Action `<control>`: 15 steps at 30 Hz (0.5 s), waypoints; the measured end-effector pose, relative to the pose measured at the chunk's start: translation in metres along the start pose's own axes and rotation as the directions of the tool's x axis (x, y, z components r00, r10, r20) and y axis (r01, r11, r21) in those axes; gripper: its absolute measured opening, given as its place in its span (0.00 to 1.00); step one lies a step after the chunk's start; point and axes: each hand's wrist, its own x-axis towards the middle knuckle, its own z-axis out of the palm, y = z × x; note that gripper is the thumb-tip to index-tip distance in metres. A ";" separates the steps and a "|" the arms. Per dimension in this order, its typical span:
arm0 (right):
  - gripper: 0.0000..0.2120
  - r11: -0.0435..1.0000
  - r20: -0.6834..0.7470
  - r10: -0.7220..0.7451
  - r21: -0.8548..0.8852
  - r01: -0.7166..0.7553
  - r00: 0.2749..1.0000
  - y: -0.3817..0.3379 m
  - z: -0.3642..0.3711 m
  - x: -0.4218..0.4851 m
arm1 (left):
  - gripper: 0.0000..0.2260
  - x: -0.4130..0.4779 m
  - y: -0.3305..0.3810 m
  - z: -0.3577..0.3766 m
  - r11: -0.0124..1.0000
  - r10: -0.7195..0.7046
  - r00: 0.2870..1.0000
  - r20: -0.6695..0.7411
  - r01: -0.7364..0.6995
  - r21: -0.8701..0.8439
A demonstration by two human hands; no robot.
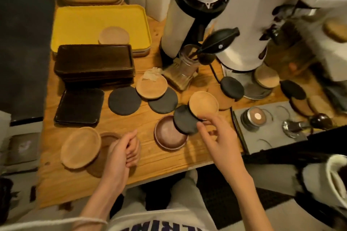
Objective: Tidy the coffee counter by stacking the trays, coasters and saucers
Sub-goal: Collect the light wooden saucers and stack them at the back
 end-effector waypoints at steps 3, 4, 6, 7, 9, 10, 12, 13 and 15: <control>0.09 1.000 -0.050 -0.003 0.004 0.003 0.999 0.028 -0.048 0.014 | 0.27 0.020 -0.021 0.054 0.998 -0.046 0.998 0.032 0.047 -0.037; 0.09 1.000 -0.058 -0.014 -0.002 0.014 0.998 0.038 -0.063 0.020 | 0.27 0.026 -0.028 0.070 0.998 -0.057 0.997 0.042 0.058 -0.032; 0.10 0.999 -0.074 -0.041 0.000 0.041 0.996 0.063 -0.106 0.035 | 0.27 0.040 -0.048 0.115 0.999 -0.054 0.996 0.075 0.054 0.002; 0.10 0.999 -0.083 -0.052 -0.001 0.052 0.995 0.075 -0.128 0.045 | 0.26 0.045 -0.057 0.137 0.999 -0.047 0.995 0.092 0.048 -0.005; 0.11 0.996 -0.112 -0.089 -0.017 0.087 0.990 0.100 -0.172 0.067 | 0.25 0.055 -0.072 0.182 0.998 -0.013 0.996 0.091 0.020 -0.068; 0.11 0.994 -0.120 -0.106 -0.027 0.103 0.987 0.113 -0.193 0.078 | 0.25 0.059 -0.082 0.205 0.997 0.007 0.997 0.080 -0.001 -0.082; 0.11 0.995 -0.120 -0.092 -0.044 0.087 0.988 0.137 -0.232 0.098 | 0.26 0.065 -0.095 0.248 0.997 0.015 0.998 0.056 -0.011 -0.076; 0.11 0.997 -0.109 -0.069 -0.043 0.065 0.992 0.150 -0.248 0.106 | 0.26 0.066 -0.099 0.266 0.998 0.014 0.999 0.042 -0.011 -0.067; 0.11 0.999 -0.066 -0.022 -0.044 0.020 0.998 0.178 -0.277 0.118 | 0.26 0.064 -0.106 0.298 0.998 0.030 0.999 0.013 -0.029 -0.064</control>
